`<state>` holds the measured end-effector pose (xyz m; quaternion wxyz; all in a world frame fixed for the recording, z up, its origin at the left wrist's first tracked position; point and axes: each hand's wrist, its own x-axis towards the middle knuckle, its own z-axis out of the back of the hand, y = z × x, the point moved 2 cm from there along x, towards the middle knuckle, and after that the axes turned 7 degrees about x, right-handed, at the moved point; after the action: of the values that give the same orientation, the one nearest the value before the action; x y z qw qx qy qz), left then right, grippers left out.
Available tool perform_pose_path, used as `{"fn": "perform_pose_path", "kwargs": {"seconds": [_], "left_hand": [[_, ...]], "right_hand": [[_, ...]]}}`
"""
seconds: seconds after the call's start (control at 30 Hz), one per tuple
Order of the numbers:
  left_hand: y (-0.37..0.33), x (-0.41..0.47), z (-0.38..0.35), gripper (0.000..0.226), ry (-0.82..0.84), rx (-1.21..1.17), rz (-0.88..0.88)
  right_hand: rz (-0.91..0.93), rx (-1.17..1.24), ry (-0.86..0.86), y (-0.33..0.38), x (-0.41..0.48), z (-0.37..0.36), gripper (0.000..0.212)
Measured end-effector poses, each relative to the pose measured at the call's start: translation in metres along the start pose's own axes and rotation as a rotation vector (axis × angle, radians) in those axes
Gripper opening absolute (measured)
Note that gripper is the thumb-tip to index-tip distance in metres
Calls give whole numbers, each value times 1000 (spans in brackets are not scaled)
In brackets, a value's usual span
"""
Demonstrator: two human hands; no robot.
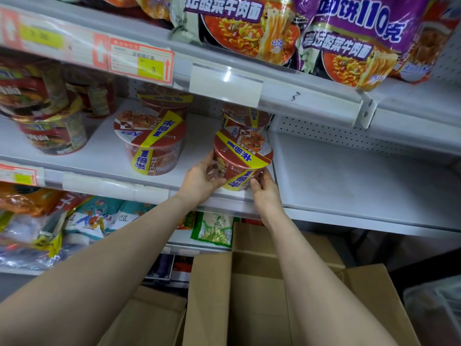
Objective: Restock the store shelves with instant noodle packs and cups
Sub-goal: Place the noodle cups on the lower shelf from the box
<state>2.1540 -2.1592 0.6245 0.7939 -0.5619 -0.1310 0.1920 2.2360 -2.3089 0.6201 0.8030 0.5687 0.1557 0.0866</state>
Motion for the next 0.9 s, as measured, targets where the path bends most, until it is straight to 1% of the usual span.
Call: {"fn": "perform_pose_path", "kwargs": {"seconds": [0.1, 0.23, 0.33, 0.5, 0.67, 0.9], "left_hand": [[-5, -6, 4, 81, 6, 28, 2], [-13, -21, 9, 74, 8, 57, -17], [-12, -38, 15, 73, 24, 44, -7], [-6, -72, 20, 68, 43, 56, -28], [13, -114, 10, 64, 126, 36, -21], [29, -164, -38, 61, 210, 119, -22]], "right_hand": [[-5, 12, -2, 2, -4, 0, 44], [18, 24, -16, 5, -17, 0, 52], [12, 72, -23, 6, -43, 3, 58], [41, 88, -72, -1, -91, 8, 56], [-13, 116, -151, -25, -155, 21, 55], [-167, 34, -223, -82, -213, 66, 55]]}}
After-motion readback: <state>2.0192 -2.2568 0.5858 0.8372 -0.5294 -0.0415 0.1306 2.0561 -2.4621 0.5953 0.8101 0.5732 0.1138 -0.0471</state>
